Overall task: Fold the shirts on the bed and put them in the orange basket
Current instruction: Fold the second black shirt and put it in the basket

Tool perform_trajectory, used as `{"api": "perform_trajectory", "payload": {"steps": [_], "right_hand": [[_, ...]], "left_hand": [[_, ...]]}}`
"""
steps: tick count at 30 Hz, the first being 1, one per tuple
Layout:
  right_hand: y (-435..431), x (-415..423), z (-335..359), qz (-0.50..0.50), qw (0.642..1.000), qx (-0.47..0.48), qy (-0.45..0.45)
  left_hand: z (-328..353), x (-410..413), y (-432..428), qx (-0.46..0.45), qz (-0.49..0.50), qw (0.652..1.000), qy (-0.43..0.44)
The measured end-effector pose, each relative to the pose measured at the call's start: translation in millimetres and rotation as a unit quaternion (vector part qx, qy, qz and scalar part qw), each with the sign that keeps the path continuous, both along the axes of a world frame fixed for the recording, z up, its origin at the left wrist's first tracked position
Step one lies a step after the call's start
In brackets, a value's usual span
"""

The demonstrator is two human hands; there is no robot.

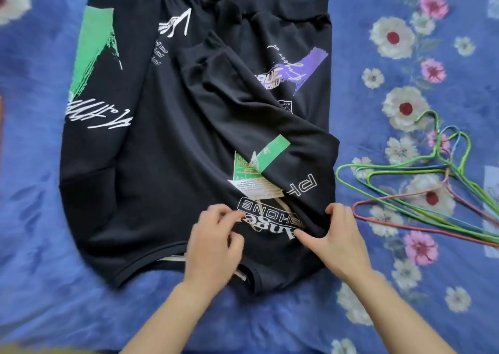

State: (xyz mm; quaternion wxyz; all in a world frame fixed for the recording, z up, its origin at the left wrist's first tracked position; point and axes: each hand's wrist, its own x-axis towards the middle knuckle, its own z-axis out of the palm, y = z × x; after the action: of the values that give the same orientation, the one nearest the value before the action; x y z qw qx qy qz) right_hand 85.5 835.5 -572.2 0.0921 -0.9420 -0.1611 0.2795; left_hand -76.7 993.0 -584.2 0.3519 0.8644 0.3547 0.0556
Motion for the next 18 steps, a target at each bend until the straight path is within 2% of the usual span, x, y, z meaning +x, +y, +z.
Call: {"api": "perform_trajectory", "payload": {"steps": [1,3,5,6,8,11,13,18], "right_hand": [[-2.8,-9.8,-3.9,-0.019,1.0,-0.004,-0.017],[-3.9,-25.2,-11.1,-0.154,0.988,0.02,-0.018],[0.1,-37.9,-13.5,-0.323,0.945,0.059,0.008],[2.9,-43.6,-13.0,-0.369,0.926,0.082,0.021],[4.5,-51.6,-10.3,-0.345,0.932,0.108,0.017],[2.7,-55.5,1.8,-0.235,0.966,0.1,-0.039],[-5.0,-58.3,8.4,-0.231,0.968,0.079,-0.057],[-34.2,-67.7,1.5,-0.288,0.956,0.015,0.056]], "left_hand": [[0.1,-14.7,18.4,0.064,0.107,0.992,0.018],[0.6,-41.5,58.0,0.081,0.305,0.943,0.105],[-1.2,-64.1,91.7,0.004,0.471,0.87,0.146],[-2.8,-72.1,102.4,-0.051,0.525,0.838,0.142],[-6.3,-80.7,109.9,-0.131,0.562,0.812,0.088],[-6.1,-84.4,106.3,-0.116,0.578,0.806,0.05],[-1.5,-89.4,94.2,-0.111,0.598,0.791,0.064],[7.9,-103.4,72.6,-0.146,0.64,0.741,0.14]]}}
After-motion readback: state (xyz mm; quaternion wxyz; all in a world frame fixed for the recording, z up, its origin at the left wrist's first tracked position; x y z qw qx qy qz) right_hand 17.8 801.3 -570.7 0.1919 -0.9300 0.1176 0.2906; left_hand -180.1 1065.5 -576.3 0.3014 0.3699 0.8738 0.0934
